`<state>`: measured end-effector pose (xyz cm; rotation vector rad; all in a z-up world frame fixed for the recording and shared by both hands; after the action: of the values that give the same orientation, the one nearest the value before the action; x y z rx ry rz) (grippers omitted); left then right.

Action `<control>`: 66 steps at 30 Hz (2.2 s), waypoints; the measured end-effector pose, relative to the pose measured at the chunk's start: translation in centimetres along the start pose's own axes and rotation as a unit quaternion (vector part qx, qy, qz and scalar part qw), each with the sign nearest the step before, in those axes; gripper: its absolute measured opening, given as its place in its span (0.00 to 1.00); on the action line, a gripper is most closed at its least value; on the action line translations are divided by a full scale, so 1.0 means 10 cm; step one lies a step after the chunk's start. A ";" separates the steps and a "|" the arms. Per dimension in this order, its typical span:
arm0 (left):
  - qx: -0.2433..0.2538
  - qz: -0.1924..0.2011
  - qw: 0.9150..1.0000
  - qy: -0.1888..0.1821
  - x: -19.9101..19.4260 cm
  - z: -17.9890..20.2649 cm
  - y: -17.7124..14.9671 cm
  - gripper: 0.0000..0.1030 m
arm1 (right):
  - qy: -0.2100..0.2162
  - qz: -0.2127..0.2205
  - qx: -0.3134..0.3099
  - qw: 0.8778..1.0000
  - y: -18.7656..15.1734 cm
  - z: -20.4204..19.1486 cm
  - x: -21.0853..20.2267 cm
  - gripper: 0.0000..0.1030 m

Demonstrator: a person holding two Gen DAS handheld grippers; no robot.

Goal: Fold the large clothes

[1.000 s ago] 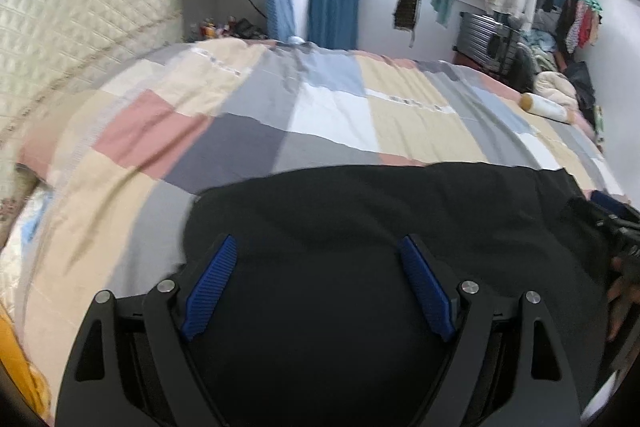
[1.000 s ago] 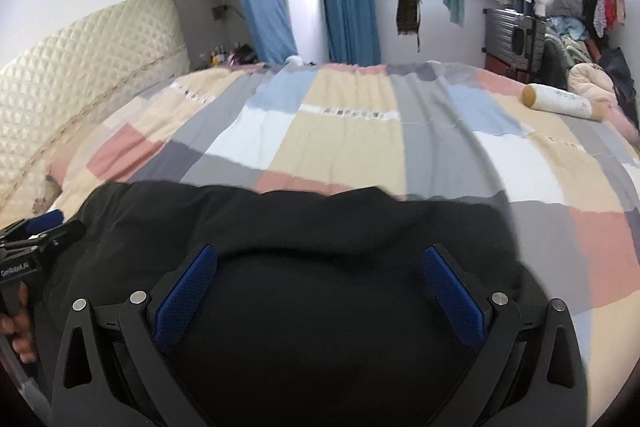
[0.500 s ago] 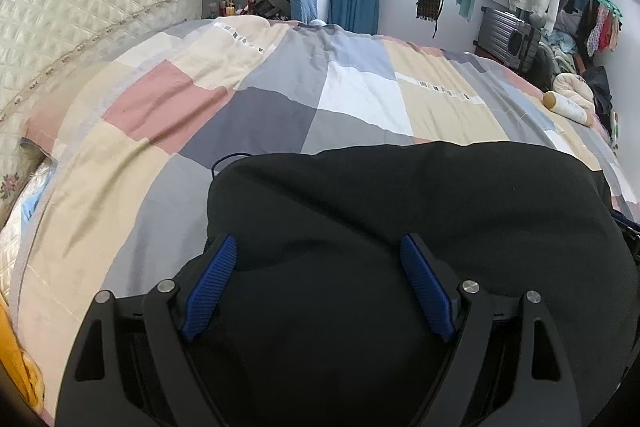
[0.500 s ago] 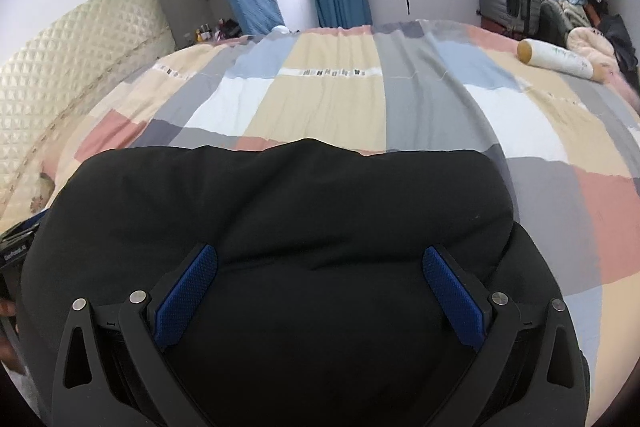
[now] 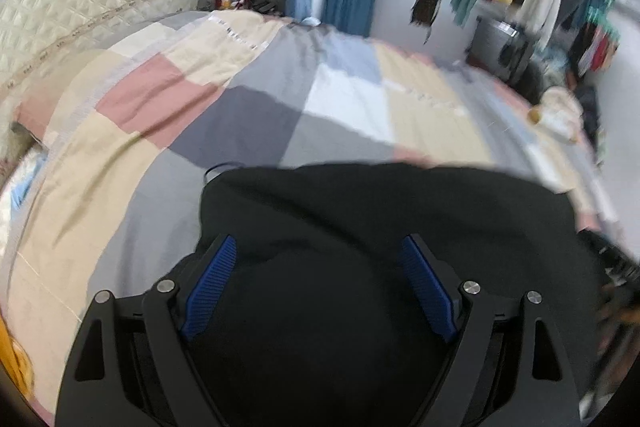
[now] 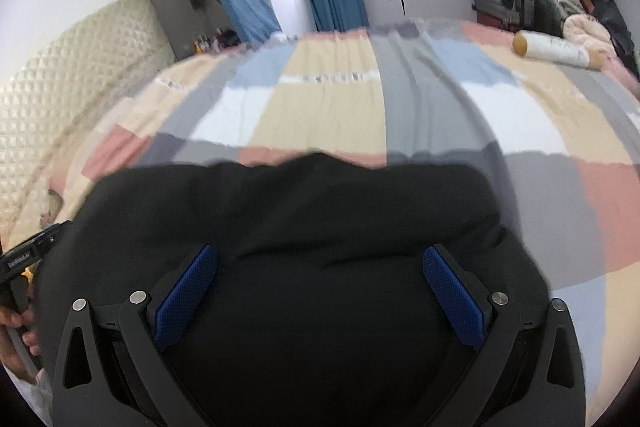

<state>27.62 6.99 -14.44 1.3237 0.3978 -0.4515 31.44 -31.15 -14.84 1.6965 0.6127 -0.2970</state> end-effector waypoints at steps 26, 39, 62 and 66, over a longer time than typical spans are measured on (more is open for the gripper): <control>0.057 0.206 0.974 -0.079 -3.33 0.94 0.71 1.00 | 0.086 0.235 -0.069 0.966 0.80 -1.11 -3.42 1.00; 0.074 0.207 0.972 -0.085 -3.70 1.04 0.23 1.00 | 0.080 0.255 -0.058 0.962 0.26 -1.16 -3.90 1.00; 0.050 0.148 0.986 -0.054 -3.44 0.87 -0.43 1.00 | 0.041 0.177 -0.042 0.983 -0.55 -1.18 -3.57 1.00; 0.046 0.136 0.988 -0.047 -3.39 0.82 -0.51 1.00 | 0.032 0.164 -0.038 0.985 -0.64 -1.15 -3.53 1.00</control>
<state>-3.66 1.04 0.62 1.4154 0.1143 -0.3041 -2.82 -27.54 0.52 1.7057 0.3775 0.0152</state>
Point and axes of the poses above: each gripper's, at about its wrist camera, not at the fingertips, and x roughly the way its jaws point, z to its right, y to its top, the point moved 1 cm from there along x, roughly the way its jaws point, and after that the axes turned 15 degrees about z, right-handed, at the moved point
